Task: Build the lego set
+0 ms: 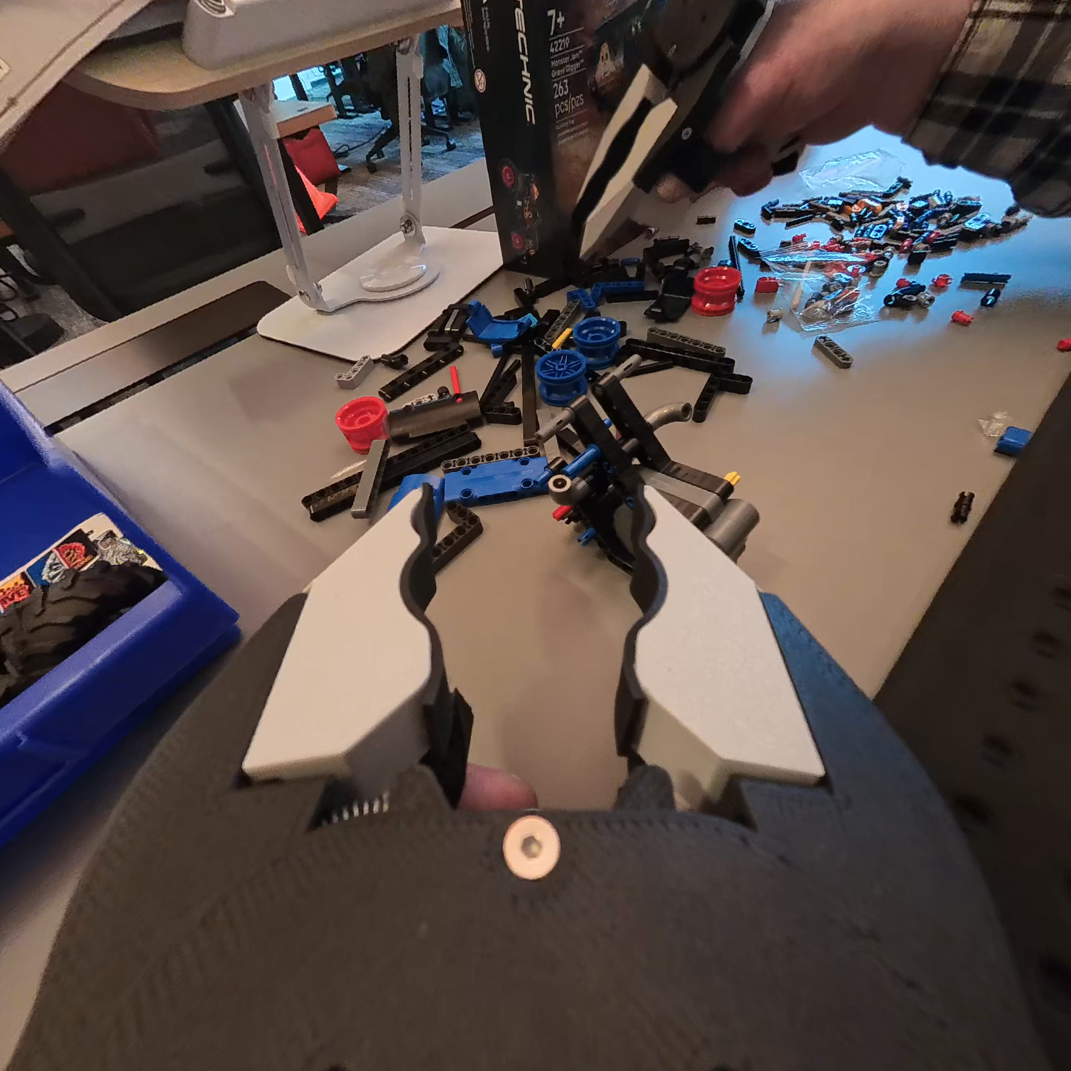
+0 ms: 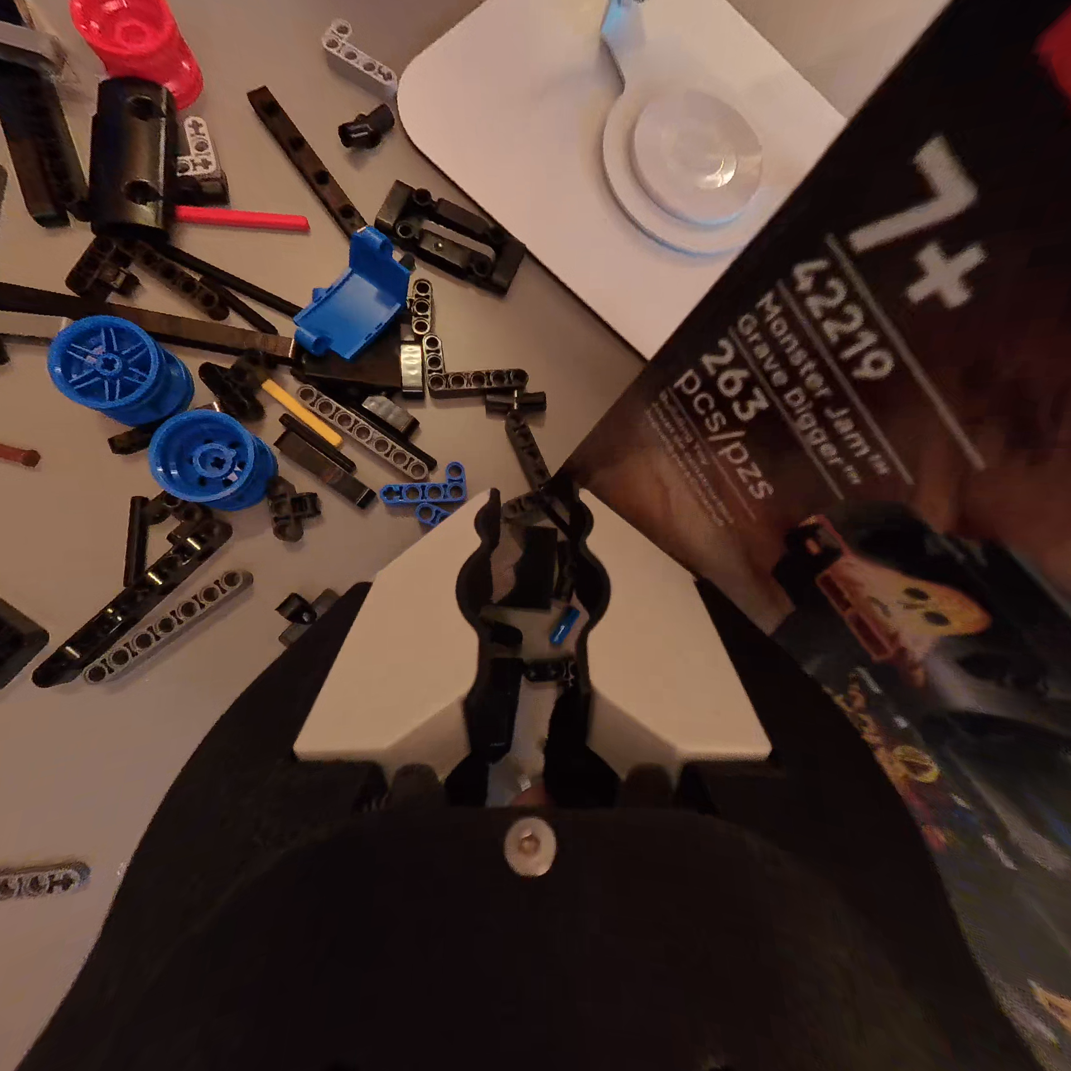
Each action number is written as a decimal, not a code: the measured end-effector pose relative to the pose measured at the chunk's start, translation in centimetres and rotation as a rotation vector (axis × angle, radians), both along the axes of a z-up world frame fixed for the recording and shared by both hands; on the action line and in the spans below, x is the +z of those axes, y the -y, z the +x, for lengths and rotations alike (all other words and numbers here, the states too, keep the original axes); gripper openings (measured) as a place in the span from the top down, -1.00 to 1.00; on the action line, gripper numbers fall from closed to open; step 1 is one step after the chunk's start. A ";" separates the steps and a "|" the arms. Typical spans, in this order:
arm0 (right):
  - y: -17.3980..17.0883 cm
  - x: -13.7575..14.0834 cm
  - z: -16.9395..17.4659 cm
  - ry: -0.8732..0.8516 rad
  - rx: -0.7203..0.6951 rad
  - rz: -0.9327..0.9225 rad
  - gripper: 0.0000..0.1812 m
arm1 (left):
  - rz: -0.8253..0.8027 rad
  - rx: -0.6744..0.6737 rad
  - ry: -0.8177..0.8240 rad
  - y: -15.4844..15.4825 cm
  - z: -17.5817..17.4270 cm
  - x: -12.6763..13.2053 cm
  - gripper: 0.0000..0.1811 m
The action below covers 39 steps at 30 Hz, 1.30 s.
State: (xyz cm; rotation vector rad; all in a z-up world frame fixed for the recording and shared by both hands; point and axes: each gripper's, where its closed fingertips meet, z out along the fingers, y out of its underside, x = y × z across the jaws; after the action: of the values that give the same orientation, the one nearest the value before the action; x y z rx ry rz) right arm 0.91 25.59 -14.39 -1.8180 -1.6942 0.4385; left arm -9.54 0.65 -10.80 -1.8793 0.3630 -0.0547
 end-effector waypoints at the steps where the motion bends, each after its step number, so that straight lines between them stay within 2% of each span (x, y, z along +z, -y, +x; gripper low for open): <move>1: 0.0 -0.3 0.0 0.001 -0.008 -0.003 0.74 | -0.001 -0.001 -0.001 0.0 0.0 0.0 0.27; 4: 0.3 -0.7 -0.3 -0.015 -0.009 -0.024 0.72 | -0.004 -0.002 -0.004 0.0 0.1 -0.1 0.27; 10: 0.7 0.0 -2.1 -0.037 0.062 0.073 0.79 | -0.001 -0.001 -0.003 0.0 0.0 -0.1 0.27; 12: 1.0 0.0 -2.7 -0.023 0.091 0.087 0.74 | -0.001 0.000 -0.005 0.0 0.0 -0.1 0.27; 15: 2.4 0.7 -3.9 -0.033 0.156 0.094 0.70 | 0.000 0.001 -0.003 0.0 0.0 0.0 0.27; 24: 3.8 4.3 -7.5 -0.088 0.202 0.092 0.73 | 0.000 -0.007 -0.009 0.0 0.1 0.0 0.27; 30: 2.7 5.0 -8.8 -0.031 0.169 0.093 0.78 | 0.021 0.001 0.003 0.1 0.0 0.4 0.28; 33: 2.5 4.1 -8.2 0.035 0.172 0.069 0.78 | 0.021 -0.006 0.005 0.2 0.0 0.4 0.28; 39: 3.8 -0.5 -7.6 0.122 0.197 -0.023 0.76 | 0.019 -0.014 -0.002 0.2 0.2 0.3 0.28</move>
State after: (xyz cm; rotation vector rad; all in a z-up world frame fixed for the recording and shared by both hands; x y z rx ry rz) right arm -6.73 21.81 -14.86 -1.7312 -1.9694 0.4379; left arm -9.34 0.43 -10.46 -1.8580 0.3762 -0.0586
